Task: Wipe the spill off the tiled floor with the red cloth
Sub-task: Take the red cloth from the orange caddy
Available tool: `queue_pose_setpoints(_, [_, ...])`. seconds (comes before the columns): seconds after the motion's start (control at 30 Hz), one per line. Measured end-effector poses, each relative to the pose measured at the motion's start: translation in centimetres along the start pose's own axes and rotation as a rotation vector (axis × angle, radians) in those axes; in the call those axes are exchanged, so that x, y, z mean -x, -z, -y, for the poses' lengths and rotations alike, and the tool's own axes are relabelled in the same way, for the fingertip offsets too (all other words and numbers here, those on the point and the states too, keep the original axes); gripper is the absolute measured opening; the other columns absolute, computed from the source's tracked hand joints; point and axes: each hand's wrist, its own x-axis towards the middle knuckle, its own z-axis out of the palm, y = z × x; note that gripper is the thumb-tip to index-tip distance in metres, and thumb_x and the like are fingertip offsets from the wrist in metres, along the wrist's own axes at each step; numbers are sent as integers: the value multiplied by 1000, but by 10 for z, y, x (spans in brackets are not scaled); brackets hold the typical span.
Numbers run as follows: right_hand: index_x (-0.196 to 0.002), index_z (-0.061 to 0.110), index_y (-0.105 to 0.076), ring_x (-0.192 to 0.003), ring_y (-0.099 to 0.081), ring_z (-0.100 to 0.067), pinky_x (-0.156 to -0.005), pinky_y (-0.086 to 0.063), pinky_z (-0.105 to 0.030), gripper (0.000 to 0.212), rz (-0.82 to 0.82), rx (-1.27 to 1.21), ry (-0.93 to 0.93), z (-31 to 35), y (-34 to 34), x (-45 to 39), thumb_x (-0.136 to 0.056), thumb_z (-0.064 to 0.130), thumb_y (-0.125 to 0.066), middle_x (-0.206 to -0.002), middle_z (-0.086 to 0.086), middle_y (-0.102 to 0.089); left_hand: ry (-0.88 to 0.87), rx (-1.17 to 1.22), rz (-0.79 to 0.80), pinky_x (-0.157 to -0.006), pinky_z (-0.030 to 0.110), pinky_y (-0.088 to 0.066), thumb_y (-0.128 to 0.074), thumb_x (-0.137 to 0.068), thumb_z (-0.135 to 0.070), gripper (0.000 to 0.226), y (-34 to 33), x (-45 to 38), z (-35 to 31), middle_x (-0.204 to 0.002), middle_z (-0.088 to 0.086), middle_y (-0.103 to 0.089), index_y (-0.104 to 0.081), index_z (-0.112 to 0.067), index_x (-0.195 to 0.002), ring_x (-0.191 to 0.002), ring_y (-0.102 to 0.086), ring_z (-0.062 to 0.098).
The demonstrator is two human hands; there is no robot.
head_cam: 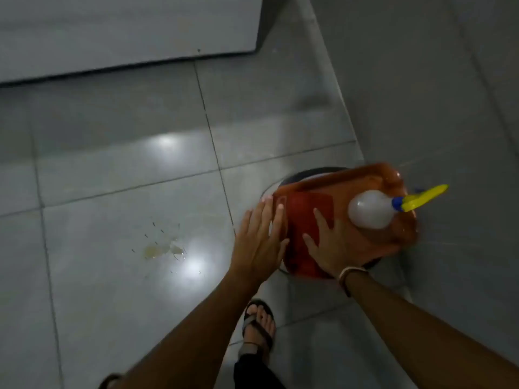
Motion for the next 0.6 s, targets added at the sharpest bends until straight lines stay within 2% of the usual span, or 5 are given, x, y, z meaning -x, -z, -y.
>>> queue_pose_setpoints(0.23, [-155, 18, -34, -120, -53, -38, -101, -48, -48, 57, -145, -29, 31, 10, -19, -28, -103, 21, -56, -139, -25, -49, 33, 73, -43, -133, 50, -11, -30, -106, -52, 78, -69, -8, 7, -175, 20, -3, -6, -10, -166, -163, -4, 34])
queue_pose_setpoints(0.33, [-146, 16, -44, -115, -57, -35, -102, -51, -47, 46, -278, -176, 87, 21, 7, -15, -101, 15, -55, -132, -20, -56, 162, 134, -122, -132, 50, -16, -23, -106, -55, 77, -58, 33, 25, -174, 21, -11, -12, -8, -166, -162, -11, 34])
queue_pose_setpoints(0.37, [-145, 17, -46, -114, -57, -32, -104, -50, -41, 45, -339, -240, 127, 33, 12, -4, -101, 15, -57, -132, -18, -57, 218, 144, -114, -132, 50, -18, -21, -105, -55, 76, -57, 55, 38, -174, 21, -10, -13, -9, -166, -162, -11, 33])
queue_pose_setpoints(0.47, [-141, 18, -52, -103, -46, -8, -98, -31, 2, 46, -481, -400, 277, 80, 11, 34, -97, 9, -62, -128, -17, -58, 380, 114, -65, -131, 51, -22, -20, -107, -54, 75, -69, 128, 99, -175, 18, -5, -8, -10, -166, -163, -8, 31])
queue_pose_setpoints(0.6, [-142, 17, -54, -97, -36, 5, -90, -26, 14, 49, -410, -470, 402, 150, -58, 48, -96, 2, -63, -125, -11, -51, 553, 90, -74, -132, 51, -19, -15, -104, -56, 78, -115, 208, 207, -175, 20, -4, -8, -9, -166, -162, -8, 33])
